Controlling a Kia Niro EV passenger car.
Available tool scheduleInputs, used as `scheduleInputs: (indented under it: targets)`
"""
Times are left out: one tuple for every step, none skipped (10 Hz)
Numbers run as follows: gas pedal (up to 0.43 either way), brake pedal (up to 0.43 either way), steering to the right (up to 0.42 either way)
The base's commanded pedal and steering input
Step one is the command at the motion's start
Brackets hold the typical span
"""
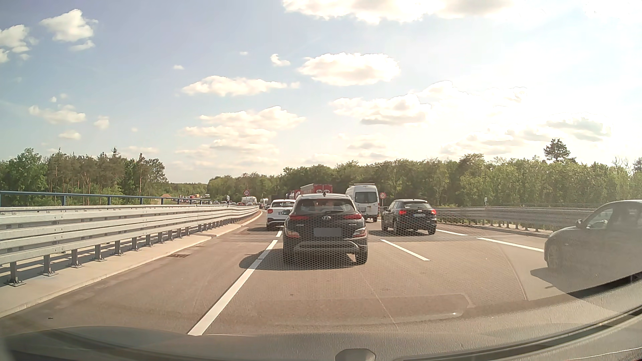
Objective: Follow the waypoints while adhering to traffic rules and regulations
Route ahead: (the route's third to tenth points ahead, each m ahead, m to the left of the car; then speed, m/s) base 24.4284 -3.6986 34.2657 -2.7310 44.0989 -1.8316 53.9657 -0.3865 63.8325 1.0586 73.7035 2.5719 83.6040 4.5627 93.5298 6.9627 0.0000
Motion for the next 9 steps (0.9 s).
scheduleInputs:
  targets:
    - [0.0, 0.091, -0.015]
    - [0.0, 0.018, -0.015]
    - [0.0, 0.0, -0.014]
    - [0.0, 0.0, -0.014]
    - [0.0, 0.0, -0.013]
    - [0.0, 0.0, -0.012]
    - [0.0, 0.0, -0.012]
    - [0.0, 0.0, -0.012]
    - [0.0, 0.0, -0.012]
